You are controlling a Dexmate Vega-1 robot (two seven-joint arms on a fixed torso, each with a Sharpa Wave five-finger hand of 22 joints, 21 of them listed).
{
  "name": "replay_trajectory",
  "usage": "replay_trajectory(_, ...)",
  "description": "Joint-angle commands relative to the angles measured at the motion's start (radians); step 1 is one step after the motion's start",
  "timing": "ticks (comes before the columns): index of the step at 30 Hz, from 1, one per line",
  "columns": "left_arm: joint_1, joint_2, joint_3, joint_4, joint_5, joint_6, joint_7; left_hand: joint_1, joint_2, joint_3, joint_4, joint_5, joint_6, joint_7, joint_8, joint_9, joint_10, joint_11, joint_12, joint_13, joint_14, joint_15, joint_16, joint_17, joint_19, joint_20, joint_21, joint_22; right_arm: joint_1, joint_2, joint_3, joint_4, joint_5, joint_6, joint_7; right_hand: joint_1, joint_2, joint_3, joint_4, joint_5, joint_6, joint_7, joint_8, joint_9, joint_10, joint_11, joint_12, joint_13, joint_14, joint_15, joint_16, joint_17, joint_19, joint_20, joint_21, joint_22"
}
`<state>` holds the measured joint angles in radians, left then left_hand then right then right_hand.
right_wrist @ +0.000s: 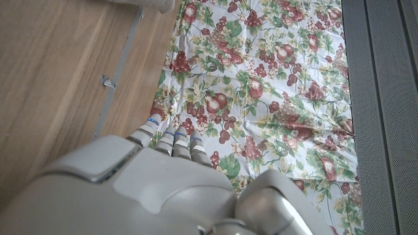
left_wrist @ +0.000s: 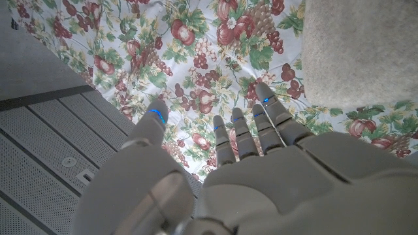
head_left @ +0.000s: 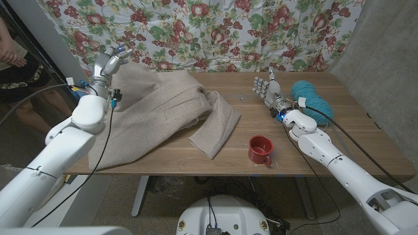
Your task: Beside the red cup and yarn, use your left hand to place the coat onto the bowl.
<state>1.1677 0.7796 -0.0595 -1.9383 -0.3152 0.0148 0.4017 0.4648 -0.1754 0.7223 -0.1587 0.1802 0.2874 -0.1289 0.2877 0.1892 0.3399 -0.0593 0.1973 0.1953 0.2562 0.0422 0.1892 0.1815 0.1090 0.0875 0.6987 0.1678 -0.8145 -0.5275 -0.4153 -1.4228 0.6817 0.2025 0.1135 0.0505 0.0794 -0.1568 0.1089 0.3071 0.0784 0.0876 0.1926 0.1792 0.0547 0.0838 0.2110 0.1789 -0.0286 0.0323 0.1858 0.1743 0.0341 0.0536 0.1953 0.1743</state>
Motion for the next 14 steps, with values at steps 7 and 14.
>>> replay_trajectory(7,-0.094,-0.064,0.087,0.101,-0.109,-0.128,-0.13,-0.009,0.004,-0.006,-0.002,0.01,0.015,0.001,-0.013,0.001,0.009,-0.008,0.008,0.001,0.02,-0.018,0.013,0.002,0.043,-0.009,-0.002,0.002,-0.008,-0.004,0.015,0.018,0.015,0.016,0.015,0.0,0.02,0.004,0.001,-0.002,0.002,0.003,-0.002,0.005,0.007,0.003,0.0,0.006,0.007,-0.001,-0.002,0.004,0.003,0.001,0.0,0.004)
replay_trajectory(14,-0.124,-0.071,0.127,0.135,-0.132,-0.143,-0.148,-0.012,0.006,-0.008,-0.003,0.011,0.003,-0.001,-0.025,0.002,0.001,-0.008,0.006,0.001,0.021,-0.023,0.012,0.002,0.057,0.014,-0.008,0.002,0.002,-0.006,0.019,0.038,0.02,0.019,0.03,0.0,0.02,0.005,0.001,-0.002,0.001,0.004,-0.002,0.005,0.008,0.004,0.0,0.006,0.007,-0.003,-0.002,0.004,0.003,0.001,0.0,0.005)
